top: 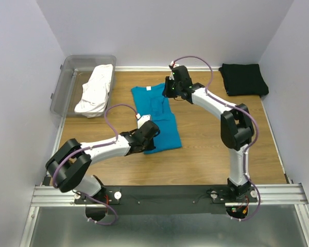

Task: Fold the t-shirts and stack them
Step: Fold the tshirt

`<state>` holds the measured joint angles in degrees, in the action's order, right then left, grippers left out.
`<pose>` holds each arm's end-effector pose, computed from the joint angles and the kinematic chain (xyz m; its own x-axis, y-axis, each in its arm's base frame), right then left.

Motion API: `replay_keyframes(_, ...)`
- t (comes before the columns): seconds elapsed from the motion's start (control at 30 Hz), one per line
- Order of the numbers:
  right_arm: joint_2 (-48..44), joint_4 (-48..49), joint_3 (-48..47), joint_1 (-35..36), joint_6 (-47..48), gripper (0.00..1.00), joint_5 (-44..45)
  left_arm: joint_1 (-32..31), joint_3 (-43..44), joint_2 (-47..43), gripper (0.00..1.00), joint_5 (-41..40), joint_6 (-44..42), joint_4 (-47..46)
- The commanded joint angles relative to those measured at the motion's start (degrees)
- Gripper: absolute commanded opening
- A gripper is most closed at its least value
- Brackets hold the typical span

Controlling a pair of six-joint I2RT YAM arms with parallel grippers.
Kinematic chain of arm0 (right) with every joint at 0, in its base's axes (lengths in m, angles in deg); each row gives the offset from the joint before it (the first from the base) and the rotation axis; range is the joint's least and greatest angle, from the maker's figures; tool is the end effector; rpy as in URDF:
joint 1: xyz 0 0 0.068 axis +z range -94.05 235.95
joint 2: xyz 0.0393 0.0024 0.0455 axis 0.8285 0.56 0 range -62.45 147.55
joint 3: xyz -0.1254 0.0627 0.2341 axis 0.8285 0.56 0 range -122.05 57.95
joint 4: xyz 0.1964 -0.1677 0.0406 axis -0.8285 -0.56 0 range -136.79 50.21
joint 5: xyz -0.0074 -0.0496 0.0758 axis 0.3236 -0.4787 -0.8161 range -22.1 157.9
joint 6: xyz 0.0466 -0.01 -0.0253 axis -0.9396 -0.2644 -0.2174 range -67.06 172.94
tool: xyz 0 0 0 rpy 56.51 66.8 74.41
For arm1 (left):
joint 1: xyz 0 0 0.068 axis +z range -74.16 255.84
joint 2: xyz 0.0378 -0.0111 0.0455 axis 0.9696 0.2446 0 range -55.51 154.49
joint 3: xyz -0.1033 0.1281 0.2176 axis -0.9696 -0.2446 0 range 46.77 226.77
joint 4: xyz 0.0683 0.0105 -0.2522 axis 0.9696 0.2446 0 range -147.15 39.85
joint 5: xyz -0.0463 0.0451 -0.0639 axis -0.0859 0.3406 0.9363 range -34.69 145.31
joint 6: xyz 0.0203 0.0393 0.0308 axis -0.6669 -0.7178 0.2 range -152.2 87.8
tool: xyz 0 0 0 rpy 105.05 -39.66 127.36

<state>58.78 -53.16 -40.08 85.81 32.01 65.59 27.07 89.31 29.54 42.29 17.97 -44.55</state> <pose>0.4274 0.2471 0.2327 -0.6703 0.0266 -0.7416 -0.3064 0.9003 0.3092 0.1910 -0.2057 0.1660 -0.8438 -0.1725 -0.5082 -0.0004 0.9471 -0.3208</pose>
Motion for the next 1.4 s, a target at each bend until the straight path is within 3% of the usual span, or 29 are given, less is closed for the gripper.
replay_keyframes(0.0, -9.77, -1.66, 6.26, -0.25, -0.78, 0.23, -8.4, 0.43, 4.21, -6.38, 0.22, -3.5, 0.37, 4.71)
replay_keyframes(0.13, -15.58, -0.35, 16.55, -1.21, -1.66, 0.23, -17.63, 3.32, 4.74, -11.04, 0.32, -3.07, -1.56, 2.17)
replay_keyframes(0.23, -18.3, 3.24, 22.25, -2.35, -2.19, 0.23, -24.05, 8.94, 2.64, -12.11, 0.31, 0.26, -4.19, -3.7)
replay_keyframes(0.33, -18.75, 6.06, 25.7, -4.02, -2.89, 0.23, -28.8, 14.75, 1.49, -10.01, 0.24, 4.48, -7.01, -8.1)
replay_keyframes(0.73, -4.44, 14.4, 24.48, -9.29, -3.76, 0.22, -37.95, 25.03, 13.61, 16.7, 0.11, 10.73, -14.84, -12.33)
replay_keyframes(0.93, 2.34, 15.56, 23.51, -13.08, -4.47, 0.21, -39.62, 29.0, 15.81, 22.43, 0.11, 14.95, -15.28, -13.66)
replay_keyframes(1.07, -0.63, 15.48, 23.95, -14.66, -5.7, 0.21, -39.88, 29.35, 16.08, 20.34, 0.13, 15.65, -15.54, -13.57)
replay_keyframes(1.23, -8.2, 16.53, 28.51, -13.61, -10.09, 0.22, -44.18, 29.17, 13.01, 11.38, 0.31, 20.39, -13.88, -13.3)
replay_keyframes(1.37, -13.47, 18.89, 33.78, -7.55, -11.32, 0.22, -46.38, 26.98, 7.04, -0.2, 0.45, 19.69, -11.77, -12.69)
